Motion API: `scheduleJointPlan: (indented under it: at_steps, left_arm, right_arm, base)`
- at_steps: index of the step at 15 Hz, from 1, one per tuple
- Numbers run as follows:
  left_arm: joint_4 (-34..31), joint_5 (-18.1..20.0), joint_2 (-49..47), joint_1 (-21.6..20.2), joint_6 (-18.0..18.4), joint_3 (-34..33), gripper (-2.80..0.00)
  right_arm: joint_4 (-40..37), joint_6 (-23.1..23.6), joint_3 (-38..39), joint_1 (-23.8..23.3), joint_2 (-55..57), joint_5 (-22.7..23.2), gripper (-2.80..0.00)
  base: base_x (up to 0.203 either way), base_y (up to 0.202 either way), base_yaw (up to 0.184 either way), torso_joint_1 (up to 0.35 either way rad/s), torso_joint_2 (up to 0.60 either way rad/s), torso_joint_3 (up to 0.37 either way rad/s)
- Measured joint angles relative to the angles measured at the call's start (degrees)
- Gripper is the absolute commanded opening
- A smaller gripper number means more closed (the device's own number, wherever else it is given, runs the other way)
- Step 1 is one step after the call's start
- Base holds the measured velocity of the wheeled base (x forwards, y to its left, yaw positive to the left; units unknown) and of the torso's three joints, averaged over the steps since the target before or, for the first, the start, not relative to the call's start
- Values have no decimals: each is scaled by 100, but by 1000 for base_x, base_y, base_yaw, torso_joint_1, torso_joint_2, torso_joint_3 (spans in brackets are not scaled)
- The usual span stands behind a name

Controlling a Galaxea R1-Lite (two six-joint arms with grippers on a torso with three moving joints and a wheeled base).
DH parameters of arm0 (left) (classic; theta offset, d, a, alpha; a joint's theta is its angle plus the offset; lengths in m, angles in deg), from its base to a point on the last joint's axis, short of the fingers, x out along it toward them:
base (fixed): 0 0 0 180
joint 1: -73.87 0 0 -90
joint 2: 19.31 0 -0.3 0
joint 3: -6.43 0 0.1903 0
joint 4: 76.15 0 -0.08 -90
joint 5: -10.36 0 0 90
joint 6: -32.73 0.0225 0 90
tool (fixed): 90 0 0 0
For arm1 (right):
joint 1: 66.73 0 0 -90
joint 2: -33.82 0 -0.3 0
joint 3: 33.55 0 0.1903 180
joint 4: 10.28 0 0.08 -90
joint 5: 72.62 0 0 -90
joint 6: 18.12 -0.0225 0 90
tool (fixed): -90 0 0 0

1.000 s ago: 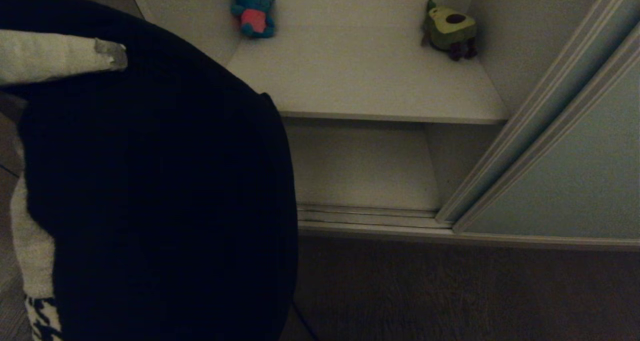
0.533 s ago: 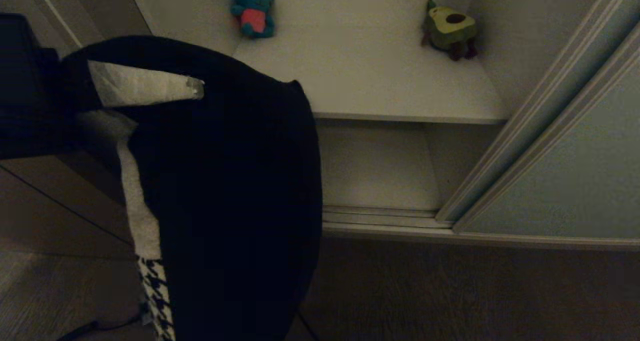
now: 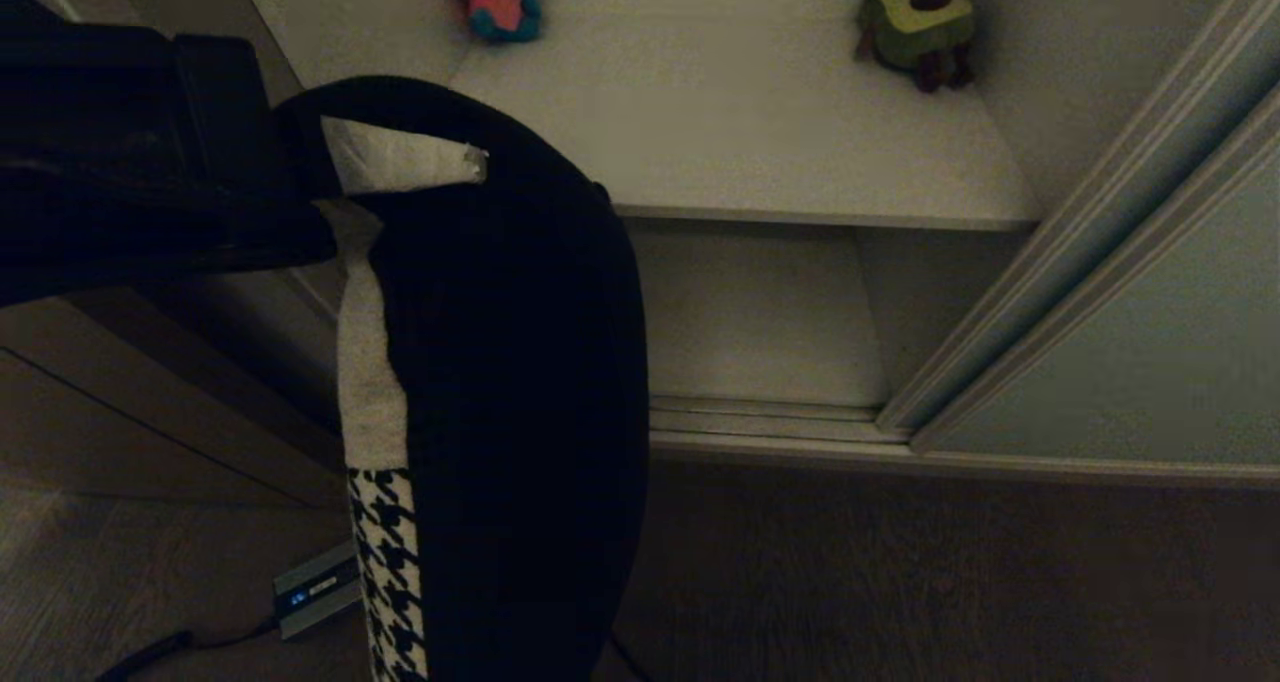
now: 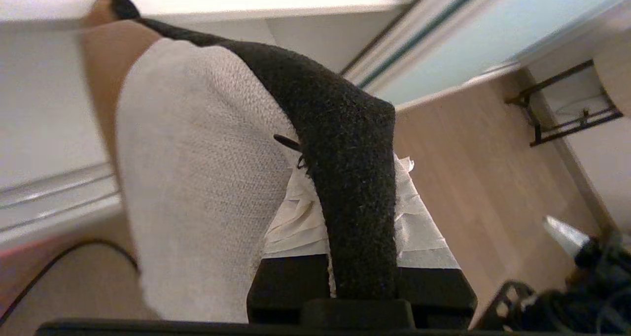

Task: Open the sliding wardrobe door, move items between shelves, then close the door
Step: Place the pillow on the lower shelf

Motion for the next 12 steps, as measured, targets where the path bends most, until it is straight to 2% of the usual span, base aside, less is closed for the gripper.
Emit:
scheduleJointPlan:
  at_steps: [8, 12]
  left_arm:
    - [21, 15, -388, 124, 66, 38, -280]
    - [297, -36, -604, 233, 71, 20, -280]
  right_arm:
    - [-2, -2, 0, -1, 0, 0, -280]
    - [-2, -4, 0, -1, 0, 0, -280]
  base:
    - [0, 0, 0, 4, 2, -195]
    - [0, 0, 0, 6, 7, -201]
